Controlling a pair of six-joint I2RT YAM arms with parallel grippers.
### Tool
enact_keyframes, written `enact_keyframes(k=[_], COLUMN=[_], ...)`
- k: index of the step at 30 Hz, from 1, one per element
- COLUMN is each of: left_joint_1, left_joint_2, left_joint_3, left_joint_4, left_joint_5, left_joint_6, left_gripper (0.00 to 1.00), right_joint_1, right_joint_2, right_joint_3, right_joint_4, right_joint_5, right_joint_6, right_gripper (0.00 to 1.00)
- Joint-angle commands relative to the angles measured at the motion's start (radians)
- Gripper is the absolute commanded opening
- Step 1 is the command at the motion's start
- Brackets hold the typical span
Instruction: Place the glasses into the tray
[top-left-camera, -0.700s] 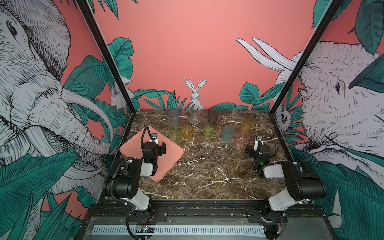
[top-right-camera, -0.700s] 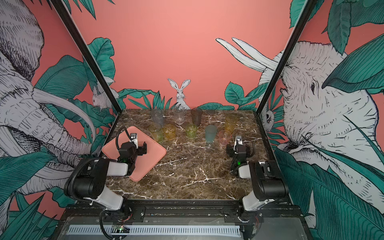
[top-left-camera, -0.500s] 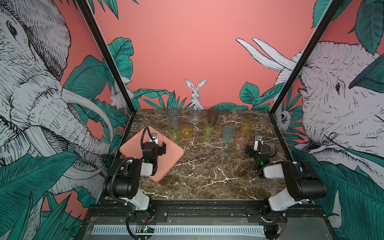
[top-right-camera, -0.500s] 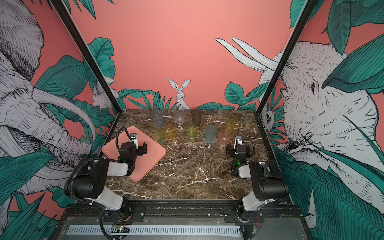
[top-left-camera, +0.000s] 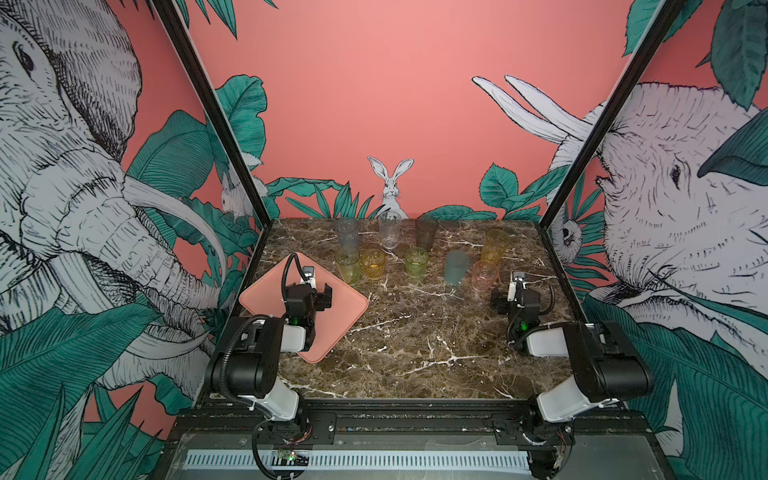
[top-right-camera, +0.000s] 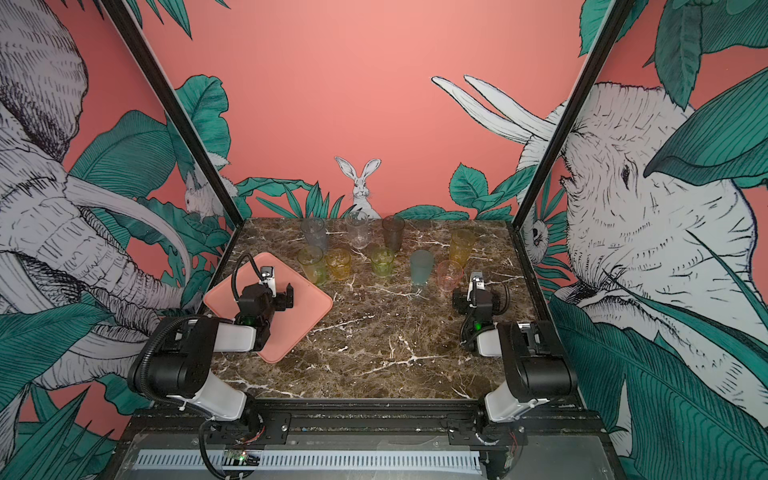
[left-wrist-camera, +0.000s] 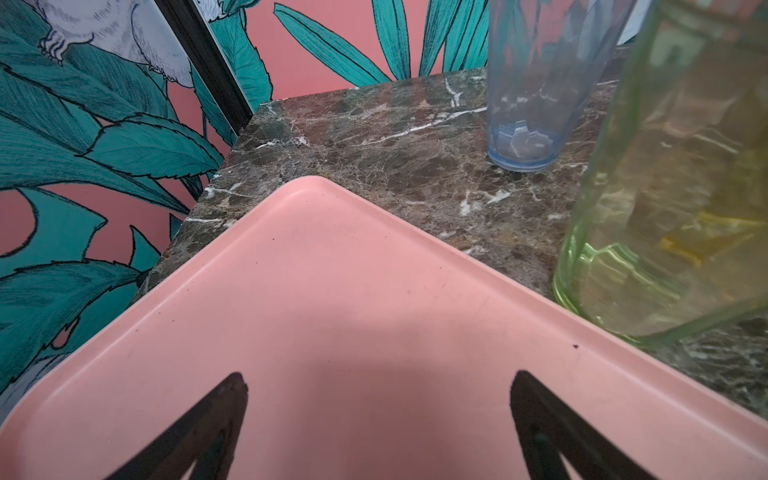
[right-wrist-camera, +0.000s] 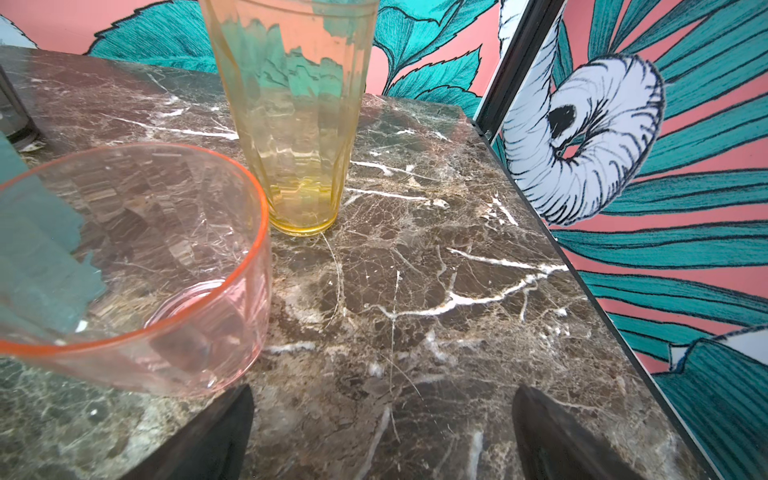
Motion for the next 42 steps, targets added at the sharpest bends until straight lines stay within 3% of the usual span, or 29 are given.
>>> enact_keyframes(k=[1,12,16,21,25,29,31,33,35,39,42], left_joint_1=[0.007,0.006,0.004,0.0,-0.003,-0.002,-0.003,-0.003,-0.002,-0.002,-0.002], left_joint_2=[-0.021,-0.025,-0.113,-0.343,-0.569,-0.724,-0.776,-0.808,-0.83,-0.863,-0.86], left_joint_3=[0.002,-0.008,-0.03,-0.025,0.049,0.161,0.233,0.28,0.306,0.323,0.337], left_joint_4=[0.02,0.043,0.001,-0.211,-0.532,-0.842,-1.012,-1.141,-1.212,-1.268,-1.319], left_joint_5=[-0.008,-0.005,-0.02,-0.077,-0.147,-0.201,-0.269,-0.299,-0.253,-0.105,-0.01], left_joint_6=[-0.008,-0.002,-0.004,-0.058,-0.148,-0.27,-0.392,-0.448,-0.467,-0.482,-0.501], left_gripper=[1.0,1.0,1.0,1.0,1.0,1.0,0.99,1.0,1.0,1.0,1.0], right_joint_1=[-0.004,-0.004,-0.003,-0.003,-0.003,-0.004,-0.004,-0.004,-0.004,-0.004,0.004], right_joint_2=[-0.008,-0.009,-0.041,-0.156,-0.29,-0.414,-0.446,-0.481,-0.515,-0.569,-0.557], right_joint_3=[0.021,0.006,-0.021,-0.011,0.022,0.159,0.244,0.291,0.315,0.299,0.307], right_joint_4=[0.025,0.056,0.082,-0.036,-0.189,-0.533,-0.713,-0.809,-0.866,-0.776,-0.745], right_joint_5=[-0.004,0.002,0.006,0.104,0.11,0.125,0.117,0.08,0.007,-0.275,-0.424], right_joint_6=[0.006,0.004,0.007,0.039,0.053,0.233,0.36,0.48,0.585,0.707,0.848], right_gripper=[0.99,0.99,0.99,0.99,0.99,0.99,0.99,0.99,0.99,0.99,0.99])
